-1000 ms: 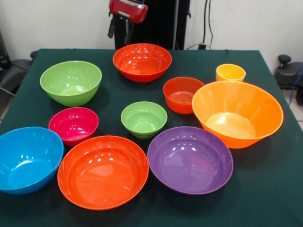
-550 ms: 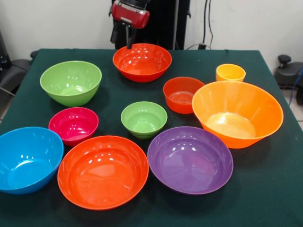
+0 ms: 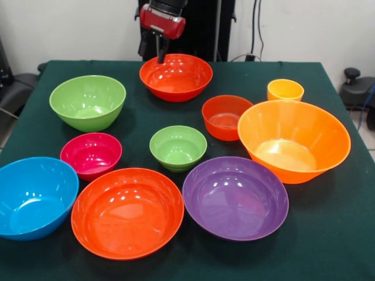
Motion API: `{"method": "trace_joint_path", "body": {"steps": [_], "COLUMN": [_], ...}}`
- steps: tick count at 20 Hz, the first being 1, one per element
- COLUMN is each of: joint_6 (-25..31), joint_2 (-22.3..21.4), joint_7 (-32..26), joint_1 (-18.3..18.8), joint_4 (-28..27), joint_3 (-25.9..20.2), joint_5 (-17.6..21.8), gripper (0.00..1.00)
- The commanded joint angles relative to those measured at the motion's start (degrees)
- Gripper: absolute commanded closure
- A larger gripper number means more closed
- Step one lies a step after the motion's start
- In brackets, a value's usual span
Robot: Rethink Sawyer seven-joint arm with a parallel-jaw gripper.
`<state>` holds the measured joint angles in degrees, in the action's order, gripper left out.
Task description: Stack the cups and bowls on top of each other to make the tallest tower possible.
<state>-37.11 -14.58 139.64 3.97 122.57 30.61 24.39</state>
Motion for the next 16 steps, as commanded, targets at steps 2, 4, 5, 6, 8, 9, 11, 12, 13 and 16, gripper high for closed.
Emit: {"method": "trace_joint_path", "body": {"steps": [2, 4, 5, 6, 8, 9, 11, 12, 13, 16], "joint_6": [-4.1, -5.5, -6.1, -6.9, -7.9, -8.4, -9.3, -9.6, -9.9, -10.8], "joint_2": [4.7, 6.1, 6.8, 7.7, 8.8, 9.4, 10.4, 10.8, 11.1, 12.4], "joint_7": [5.0, 4.8, 4.8, 4.7, 4.5, 4.4, 4.2, 4.1, 4.0, 3.8], "joint_1": [-0.3, 0.1, 0.4, 0.3, 0.2, 0.3, 0.1, -0.1, -0.1, -0.4], "joint_4": [-5.6, -6.4, -6.8, -7.2, -7.8, -8.2, -8.8, -9.0, -9.2, -10.0], "joint_3": [-6.8, -6.8, -6.8, -6.6, -6.5, -6.5, -6.5, -6.6, -6.7, -6.9], "joint_5": [-4.5, -4.9, -5.1, -5.8, -6.6, -7.0, -7.8, -8.3, -8.6, -10.1], "gripper": [0.0, 0.0, 0.0, 0.0, 0.0, 0.0, 0.0, 0.0, 0.0, 0.0]}}
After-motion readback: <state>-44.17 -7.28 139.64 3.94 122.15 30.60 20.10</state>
